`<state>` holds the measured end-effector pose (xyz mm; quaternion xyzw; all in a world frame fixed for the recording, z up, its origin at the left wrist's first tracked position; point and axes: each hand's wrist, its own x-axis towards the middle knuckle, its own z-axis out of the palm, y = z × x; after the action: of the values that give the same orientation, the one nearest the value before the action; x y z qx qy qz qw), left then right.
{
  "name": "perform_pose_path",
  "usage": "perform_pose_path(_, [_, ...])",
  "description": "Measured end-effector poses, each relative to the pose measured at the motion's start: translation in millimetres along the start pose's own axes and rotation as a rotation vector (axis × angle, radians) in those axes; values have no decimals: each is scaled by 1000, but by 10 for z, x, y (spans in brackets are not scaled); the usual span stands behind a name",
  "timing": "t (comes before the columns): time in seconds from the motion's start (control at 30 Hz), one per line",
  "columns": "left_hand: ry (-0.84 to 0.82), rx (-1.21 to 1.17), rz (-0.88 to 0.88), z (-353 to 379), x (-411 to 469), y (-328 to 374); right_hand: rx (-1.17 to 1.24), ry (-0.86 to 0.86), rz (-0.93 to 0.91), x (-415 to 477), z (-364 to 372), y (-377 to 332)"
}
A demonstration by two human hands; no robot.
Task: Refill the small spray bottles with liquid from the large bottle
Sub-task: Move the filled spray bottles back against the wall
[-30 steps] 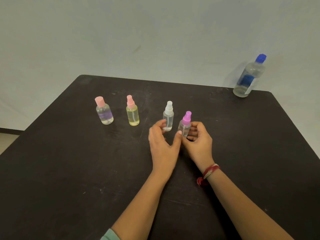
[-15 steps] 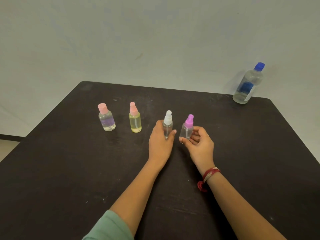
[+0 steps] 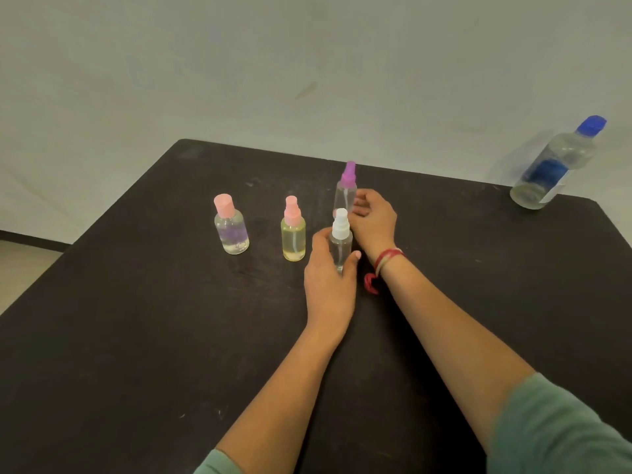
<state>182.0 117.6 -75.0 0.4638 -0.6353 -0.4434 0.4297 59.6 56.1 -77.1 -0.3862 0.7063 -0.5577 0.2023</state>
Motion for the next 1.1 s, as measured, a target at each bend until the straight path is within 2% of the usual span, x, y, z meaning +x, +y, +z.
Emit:
perform_pose_path(0.2, [42, 12, 8, 10, 18, -17, -44, -72, -56, 544, 380, -64])
perform_pose_path(0.47, [40, 27, 2, 39, 61, -49, -174, 50, -69, 1127, 627, 9])
perform_pose_path(0.93, [20, 39, -13, 44, 68, -41, -224, 126, -75, 1294, 644, 54])
perform_pose_path(1.1, [20, 31, 1, 43, 63, -30, -308, 136, -94, 1335, 653, 75])
